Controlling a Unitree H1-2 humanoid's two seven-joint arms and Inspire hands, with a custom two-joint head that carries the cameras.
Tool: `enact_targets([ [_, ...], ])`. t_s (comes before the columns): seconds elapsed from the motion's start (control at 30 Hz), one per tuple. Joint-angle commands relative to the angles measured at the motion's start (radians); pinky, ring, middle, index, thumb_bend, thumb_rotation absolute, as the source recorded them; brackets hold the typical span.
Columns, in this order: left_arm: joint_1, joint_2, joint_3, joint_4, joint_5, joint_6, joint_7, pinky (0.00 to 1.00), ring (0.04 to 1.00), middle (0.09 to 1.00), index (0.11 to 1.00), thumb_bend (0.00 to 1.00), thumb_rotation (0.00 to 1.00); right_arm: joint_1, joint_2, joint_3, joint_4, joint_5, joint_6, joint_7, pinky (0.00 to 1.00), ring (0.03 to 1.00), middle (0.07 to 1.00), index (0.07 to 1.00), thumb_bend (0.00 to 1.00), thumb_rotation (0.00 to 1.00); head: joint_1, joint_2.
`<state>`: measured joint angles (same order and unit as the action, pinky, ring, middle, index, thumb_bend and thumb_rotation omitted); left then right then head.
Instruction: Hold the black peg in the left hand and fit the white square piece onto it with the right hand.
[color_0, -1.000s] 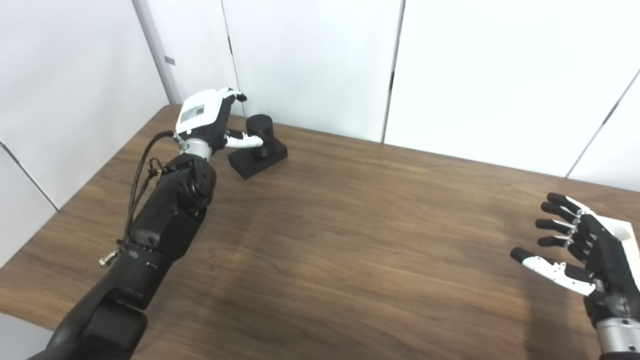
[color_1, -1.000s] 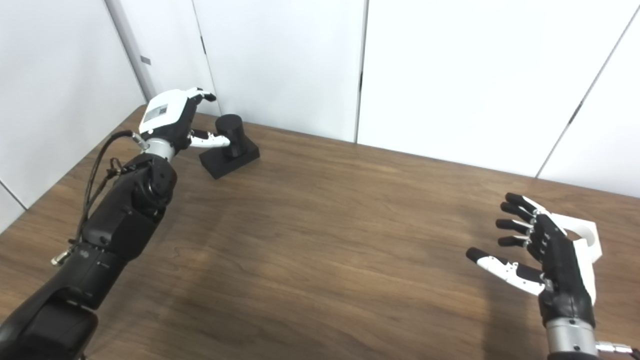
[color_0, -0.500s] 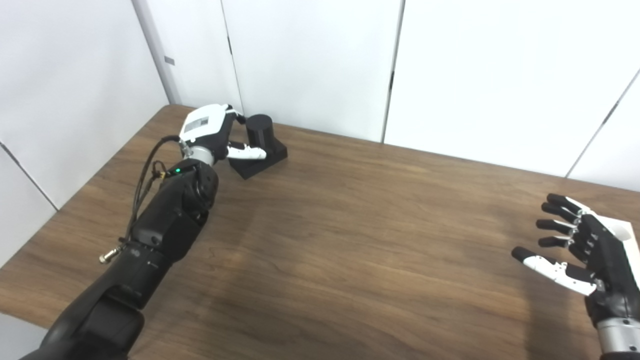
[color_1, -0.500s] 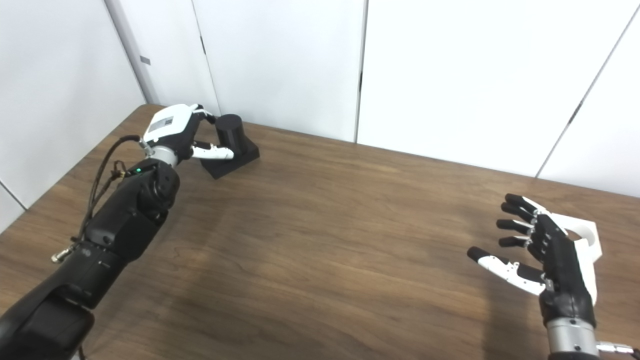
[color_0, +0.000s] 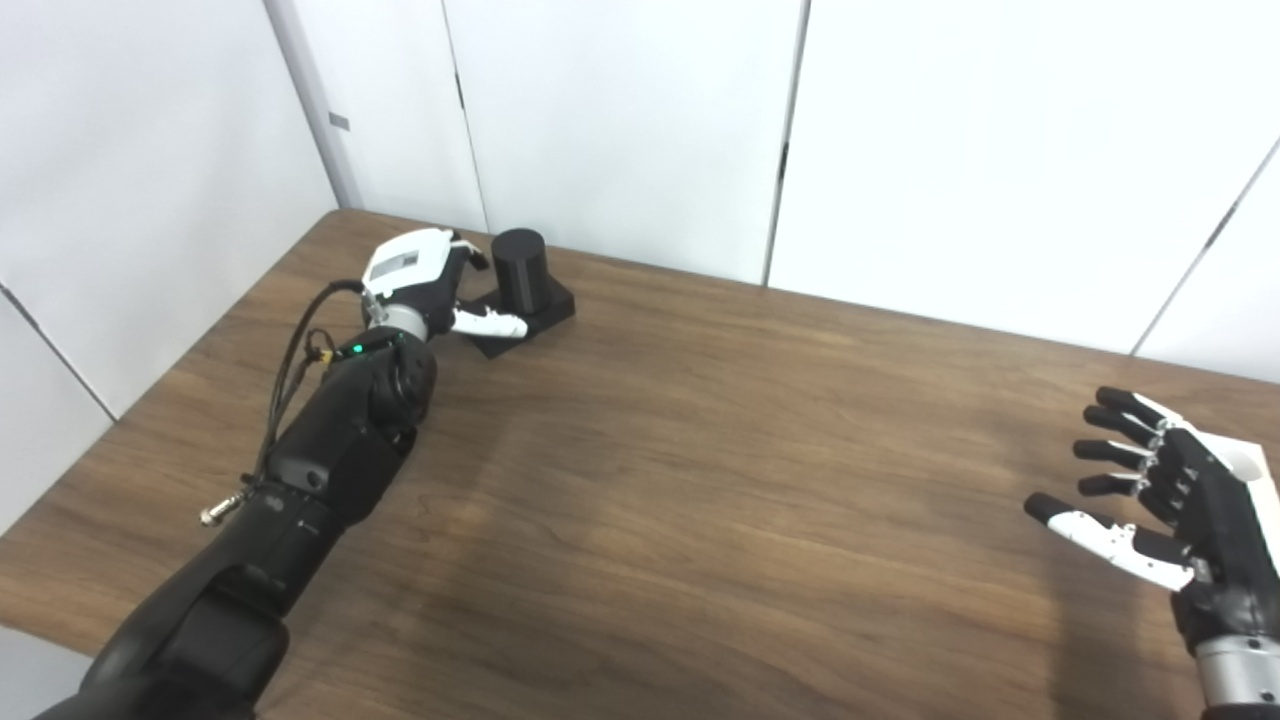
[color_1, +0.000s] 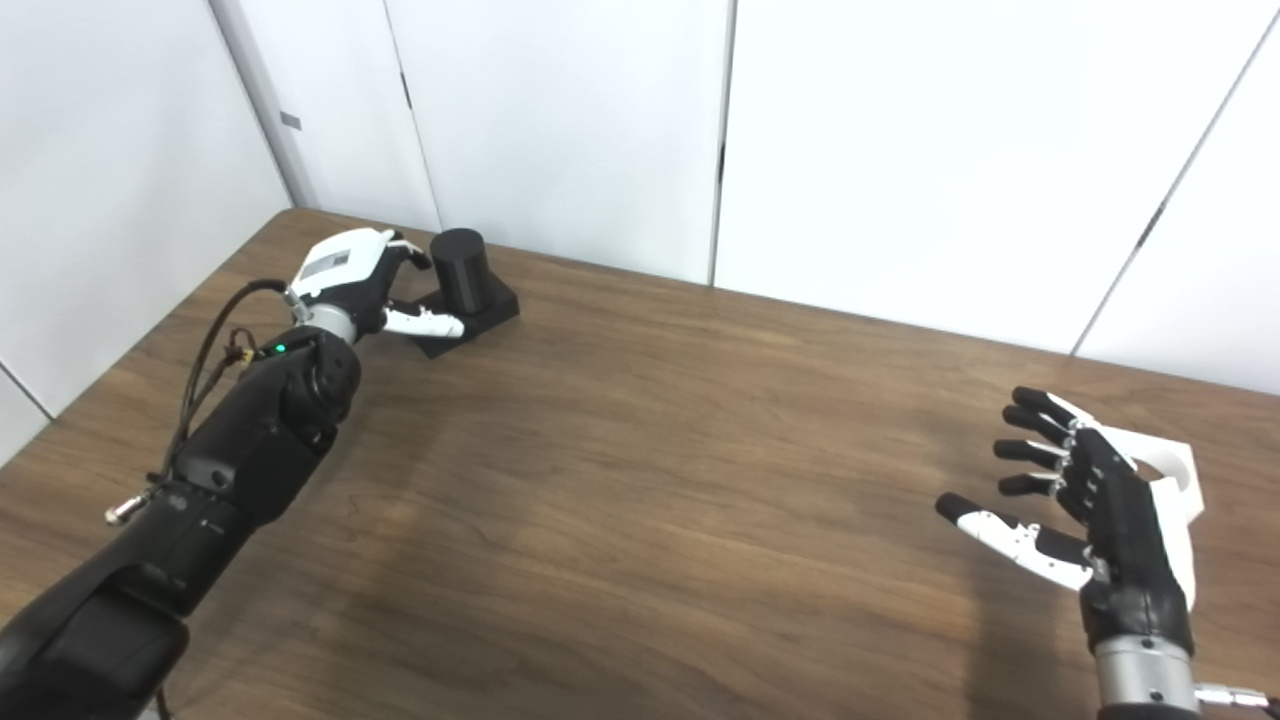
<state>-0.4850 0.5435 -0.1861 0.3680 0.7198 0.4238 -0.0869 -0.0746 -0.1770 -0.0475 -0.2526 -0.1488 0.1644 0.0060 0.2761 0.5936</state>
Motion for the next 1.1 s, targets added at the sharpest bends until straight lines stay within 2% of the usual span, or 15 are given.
enact_targets([
  [0.0,-0.059,0.027,0.005,0.002,0.017,-0.004,0.036,0.86,0.988,0.969,0.794,1.0,0.53,-0.025,-0.003,-0.005,-0.044,-0.009,-0.015,-0.007,0.53,0.674,0.764,0.77,0.65,0.0,0.0,0.002],
  [0.67,-0.079,0.025,-0.036,0.1,0.014,-0.003,0.044,0.86,0.989,0.965,0.813,0.96,0.53,-0.015,0.003,-0.006,-0.067,-0.004,0.006,-0.003,0.54,0.675,0.764,0.763,0.66,0.0,-0.015,0.021],
  [0.9,-0.109,0.024,-0.071,0.143,0.012,-0.018,0.025,0.85,0.99,0.957,0.77,0.92,0.53,-0.013,0.005,-0.009,-0.071,-0.008,0.013,-0.007,0.54,0.674,0.768,0.768,0.66,0.0,-0.018,0.025],
  [1.07,-0.125,0.033,-0.099,0.151,0.012,-0.032,0.01,0.84,0.976,0.935,0.725,0.86,0.47,-0.012,0.004,-0.008,-0.07,-0.015,0.009,-0.008,0.53,0.663,0.765,0.768,0.66,0.0,-0.021,0.028],
])
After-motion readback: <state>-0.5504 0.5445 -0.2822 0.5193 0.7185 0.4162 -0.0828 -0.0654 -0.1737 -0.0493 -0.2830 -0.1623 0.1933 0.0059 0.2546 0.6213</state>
